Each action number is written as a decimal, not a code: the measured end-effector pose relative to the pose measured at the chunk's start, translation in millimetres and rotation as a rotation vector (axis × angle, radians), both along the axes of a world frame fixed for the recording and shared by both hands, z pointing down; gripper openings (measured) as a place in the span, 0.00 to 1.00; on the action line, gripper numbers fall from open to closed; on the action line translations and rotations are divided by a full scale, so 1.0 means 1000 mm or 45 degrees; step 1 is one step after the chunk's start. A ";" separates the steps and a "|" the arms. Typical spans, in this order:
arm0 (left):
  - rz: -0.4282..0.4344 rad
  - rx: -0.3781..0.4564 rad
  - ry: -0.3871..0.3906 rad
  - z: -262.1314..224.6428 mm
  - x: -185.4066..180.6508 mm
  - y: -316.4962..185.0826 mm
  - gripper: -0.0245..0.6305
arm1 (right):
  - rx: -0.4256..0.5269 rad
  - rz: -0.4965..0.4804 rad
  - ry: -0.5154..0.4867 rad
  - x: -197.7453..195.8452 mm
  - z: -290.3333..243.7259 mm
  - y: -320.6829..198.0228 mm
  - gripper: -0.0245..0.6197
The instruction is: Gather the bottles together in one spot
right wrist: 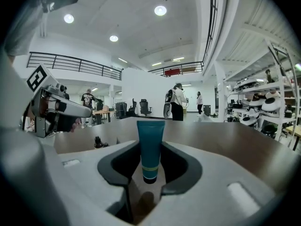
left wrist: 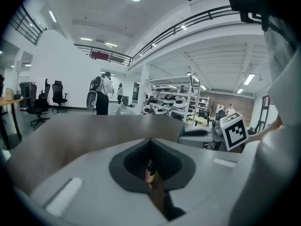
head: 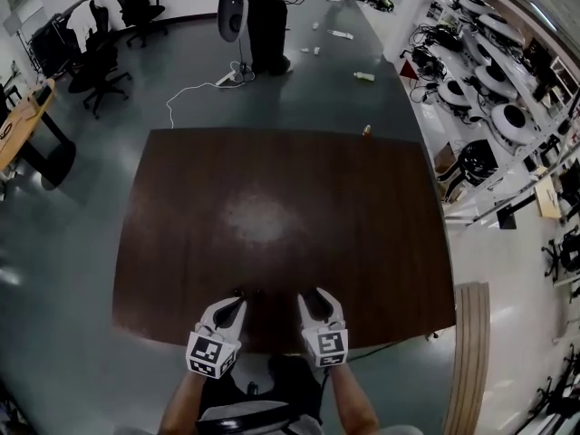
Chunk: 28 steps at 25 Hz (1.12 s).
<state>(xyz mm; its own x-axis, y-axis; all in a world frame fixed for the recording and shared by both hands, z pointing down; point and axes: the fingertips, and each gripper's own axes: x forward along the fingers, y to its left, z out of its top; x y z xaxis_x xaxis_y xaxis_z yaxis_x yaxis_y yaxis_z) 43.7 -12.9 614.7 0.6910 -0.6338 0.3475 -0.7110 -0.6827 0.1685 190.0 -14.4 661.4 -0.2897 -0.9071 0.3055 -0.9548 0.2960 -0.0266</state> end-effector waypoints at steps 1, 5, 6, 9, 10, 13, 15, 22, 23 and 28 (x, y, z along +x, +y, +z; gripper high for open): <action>-0.004 0.000 -0.002 0.003 -0.003 0.000 0.04 | -0.003 0.000 0.000 -0.002 0.004 0.000 0.24; -0.021 0.008 -0.003 0.013 -0.013 -0.001 0.04 | -0.011 -0.011 0.005 -0.008 0.020 -0.002 0.24; -0.026 0.009 -0.004 0.016 -0.014 -0.001 0.04 | -0.013 -0.015 0.004 -0.009 0.024 -0.002 0.24; -0.034 0.008 -0.007 0.021 -0.019 -0.001 0.04 | -0.021 -0.019 0.004 -0.013 0.034 0.000 0.24; -0.035 0.008 -0.007 0.022 -0.020 0.000 0.04 | -0.023 -0.020 0.008 -0.014 0.036 0.001 0.24; -0.039 0.015 -0.004 0.024 -0.019 0.000 0.04 | -0.019 -0.022 0.008 -0.013 0.039 0.002 0.24; -0.042 0.020 0.000 0.024 -0.017 -0.002 0.04 | -0.014 -0.022 0.004 -0.011 0.038 0.002 0.24; -0.053 0.013 0.003 0.028 -0.022 -0.002 0.04 | -0.008 -0.029 0.010 -0.014 0.040 0.003 0.24; -0.058 0.010 0.007 0.029 -0.023 -0.002 0.04 | -0.006 -0.025 0.004 -0.013 0.041 0.002 0.25; -0.064 -0.001 0.013 0.030 -0.027 -0.003 0.04 | -0.007 -0.026 -0.037 -0.017 0.042 0.004 0.28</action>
<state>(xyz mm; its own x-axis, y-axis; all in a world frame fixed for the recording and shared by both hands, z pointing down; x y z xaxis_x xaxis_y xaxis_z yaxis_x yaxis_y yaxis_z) 16.2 -15.8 644.5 0.6620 -0.6673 0.3412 -0.7424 -0.6463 0.1765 173.2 -10.6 703.6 -0.3174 -0.8992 0.3013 -0.9473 0.3155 -0.0562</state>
